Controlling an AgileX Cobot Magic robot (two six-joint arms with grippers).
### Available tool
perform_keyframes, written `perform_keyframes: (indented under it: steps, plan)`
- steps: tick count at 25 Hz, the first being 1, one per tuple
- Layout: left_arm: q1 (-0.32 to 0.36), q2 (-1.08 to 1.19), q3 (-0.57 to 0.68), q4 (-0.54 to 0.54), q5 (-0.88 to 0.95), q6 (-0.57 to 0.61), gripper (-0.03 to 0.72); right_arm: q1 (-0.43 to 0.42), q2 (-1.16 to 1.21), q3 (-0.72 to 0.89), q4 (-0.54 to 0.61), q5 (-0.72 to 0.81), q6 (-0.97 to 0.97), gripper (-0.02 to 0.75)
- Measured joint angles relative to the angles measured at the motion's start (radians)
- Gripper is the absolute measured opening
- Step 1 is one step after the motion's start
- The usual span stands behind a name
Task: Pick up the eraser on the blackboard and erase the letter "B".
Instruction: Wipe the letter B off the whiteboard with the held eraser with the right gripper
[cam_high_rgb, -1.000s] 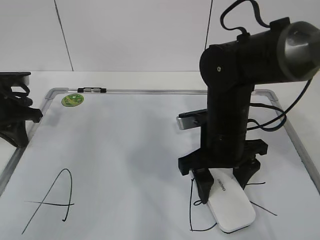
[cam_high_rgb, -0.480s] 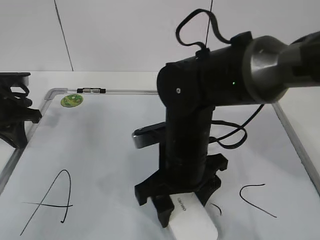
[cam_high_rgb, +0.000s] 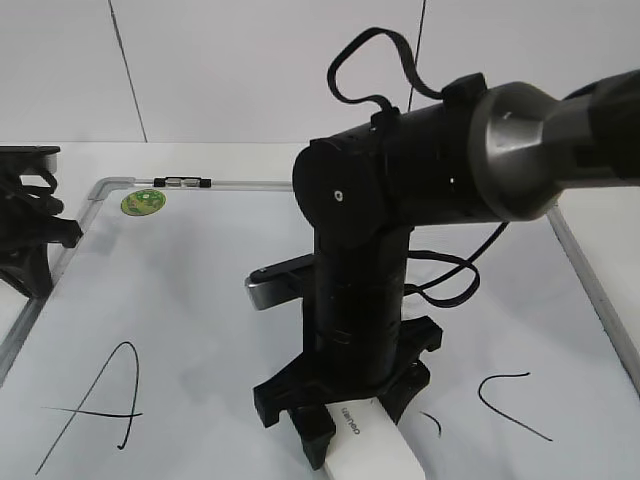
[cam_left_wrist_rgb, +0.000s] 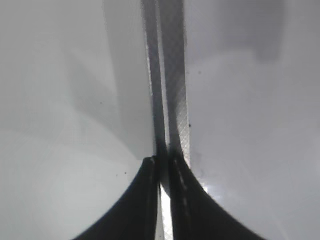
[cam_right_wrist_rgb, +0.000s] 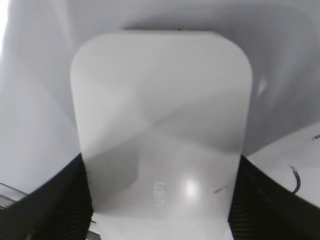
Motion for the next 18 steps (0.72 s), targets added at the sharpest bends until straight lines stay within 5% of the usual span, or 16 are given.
perform_keyframes:
  steps: [18]
  plan:
    - [0.000, 0.000, 0.000, -0.007, 0.000, 0.000, 0.022, -0.308, 0.002, -0.003, -0.035, -0.011, 0.006, 0.536]
